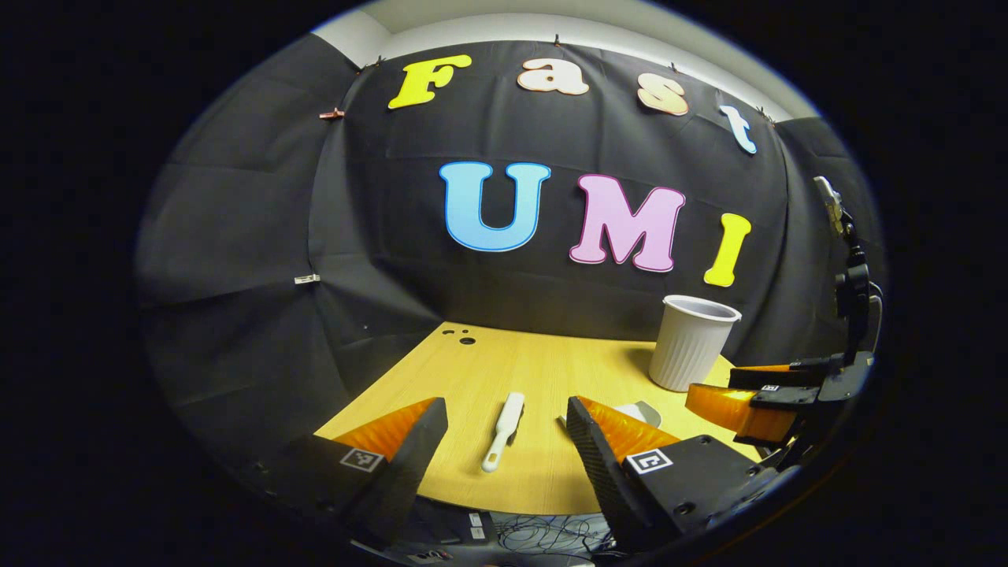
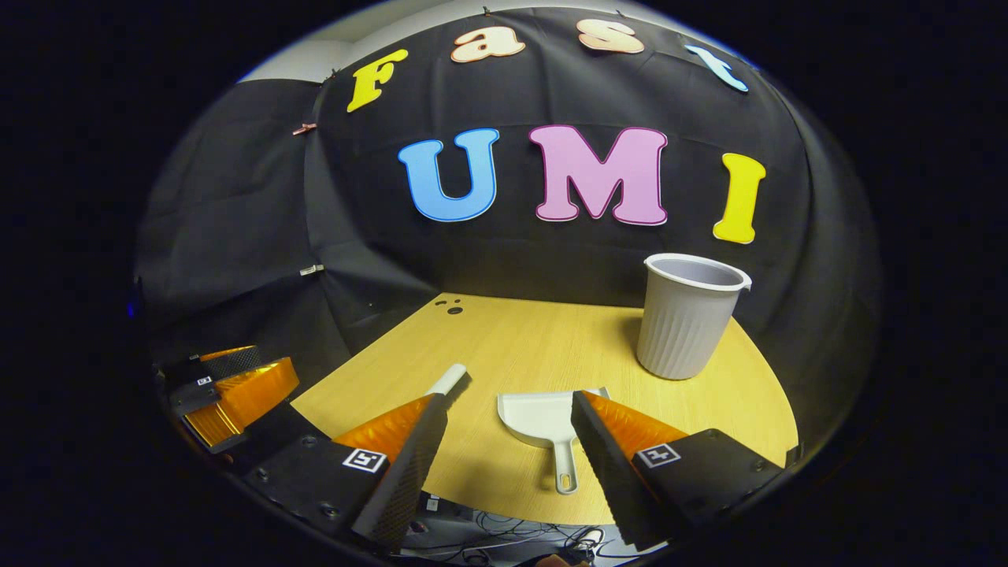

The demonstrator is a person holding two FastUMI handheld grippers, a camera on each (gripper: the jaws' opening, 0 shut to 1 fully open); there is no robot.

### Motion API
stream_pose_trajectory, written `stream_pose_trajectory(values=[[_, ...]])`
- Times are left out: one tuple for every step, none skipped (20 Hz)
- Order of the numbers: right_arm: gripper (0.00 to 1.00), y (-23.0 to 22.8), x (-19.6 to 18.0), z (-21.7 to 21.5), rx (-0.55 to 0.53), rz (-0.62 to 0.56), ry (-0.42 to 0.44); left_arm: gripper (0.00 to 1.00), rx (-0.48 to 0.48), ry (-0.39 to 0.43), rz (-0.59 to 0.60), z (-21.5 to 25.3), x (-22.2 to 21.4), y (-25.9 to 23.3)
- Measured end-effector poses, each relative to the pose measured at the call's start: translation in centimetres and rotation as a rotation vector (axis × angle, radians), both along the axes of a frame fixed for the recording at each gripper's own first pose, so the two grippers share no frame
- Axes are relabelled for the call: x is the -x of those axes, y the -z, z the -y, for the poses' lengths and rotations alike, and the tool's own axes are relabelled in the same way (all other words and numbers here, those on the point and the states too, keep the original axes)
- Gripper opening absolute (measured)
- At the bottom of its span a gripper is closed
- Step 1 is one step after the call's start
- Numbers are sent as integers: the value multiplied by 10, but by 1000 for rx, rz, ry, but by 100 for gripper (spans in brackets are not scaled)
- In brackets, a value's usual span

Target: Pick up the small broom and dustpan from the desktop, sweep the trash into the dustpan with the broom, and then empty the trash into the garbage bin.

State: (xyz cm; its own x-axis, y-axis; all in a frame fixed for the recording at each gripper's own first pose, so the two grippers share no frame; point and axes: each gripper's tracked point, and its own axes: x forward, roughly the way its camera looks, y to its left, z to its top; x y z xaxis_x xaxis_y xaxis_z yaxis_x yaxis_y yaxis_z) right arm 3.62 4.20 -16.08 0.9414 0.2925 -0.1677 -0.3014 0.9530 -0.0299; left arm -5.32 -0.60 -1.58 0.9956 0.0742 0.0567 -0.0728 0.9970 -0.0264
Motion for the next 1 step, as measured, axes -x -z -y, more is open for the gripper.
stream_pose_trajectory(values=[[99, 0, 0, -1, 3, -4, -8, 96, 0, -3, -5, 1, -1, 2]])
